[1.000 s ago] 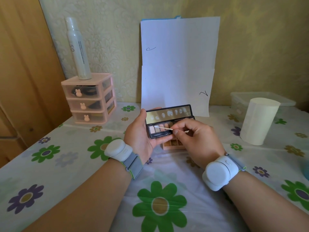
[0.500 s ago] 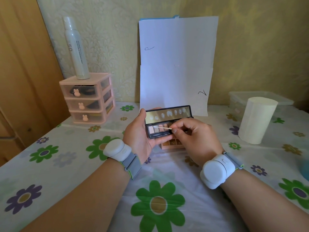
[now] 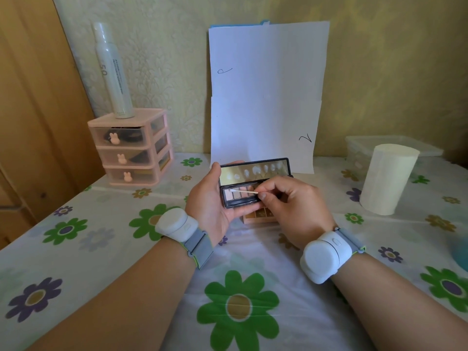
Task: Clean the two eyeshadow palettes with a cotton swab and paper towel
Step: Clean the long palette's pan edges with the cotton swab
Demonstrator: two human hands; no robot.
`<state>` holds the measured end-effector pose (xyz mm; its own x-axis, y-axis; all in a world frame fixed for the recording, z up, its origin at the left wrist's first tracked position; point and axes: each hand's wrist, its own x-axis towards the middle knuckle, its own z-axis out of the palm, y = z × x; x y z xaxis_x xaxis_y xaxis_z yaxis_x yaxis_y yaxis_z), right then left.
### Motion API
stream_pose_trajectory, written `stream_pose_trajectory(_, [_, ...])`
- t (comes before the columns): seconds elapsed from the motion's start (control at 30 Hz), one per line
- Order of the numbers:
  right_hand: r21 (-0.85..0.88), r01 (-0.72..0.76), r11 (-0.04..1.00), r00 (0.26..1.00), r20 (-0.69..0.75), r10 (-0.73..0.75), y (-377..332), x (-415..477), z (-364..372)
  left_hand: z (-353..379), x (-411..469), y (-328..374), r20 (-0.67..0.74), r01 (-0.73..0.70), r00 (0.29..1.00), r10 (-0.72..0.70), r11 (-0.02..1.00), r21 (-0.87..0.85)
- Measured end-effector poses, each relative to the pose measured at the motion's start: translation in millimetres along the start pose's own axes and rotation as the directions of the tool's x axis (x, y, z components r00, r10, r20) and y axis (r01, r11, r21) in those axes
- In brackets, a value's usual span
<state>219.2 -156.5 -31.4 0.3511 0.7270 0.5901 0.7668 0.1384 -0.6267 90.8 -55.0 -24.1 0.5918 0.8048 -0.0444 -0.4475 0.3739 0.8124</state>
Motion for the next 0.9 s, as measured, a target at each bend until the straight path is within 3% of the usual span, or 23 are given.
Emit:
stream_pose_trajectory(0.27, [-0.014,0.037,0.999,0.998,0.055,-0.036,1.0,-0.6,-2.9,-4.4,3.0,0.9,-0.007,-0.022,1.000,0.022,1.000,-0.006])
stream_pose_trajectory(0.47, [0.022,-0.031,0.999,0.998,-0.058,0.032,0.3,0.6,-7.6,-3.2,0.7,1.4,0.020,-0.006,1.000,0.007,1.000,-0.023])
stream_pose_trajectory(0.9, [-0.033,0.000,0.999,1.000,-0.016,0.000,0.7,0.5,-8.2,-1.5,-1.5,2.8,0.003,-0.010,1.000,0.010,0.999,-0.043])
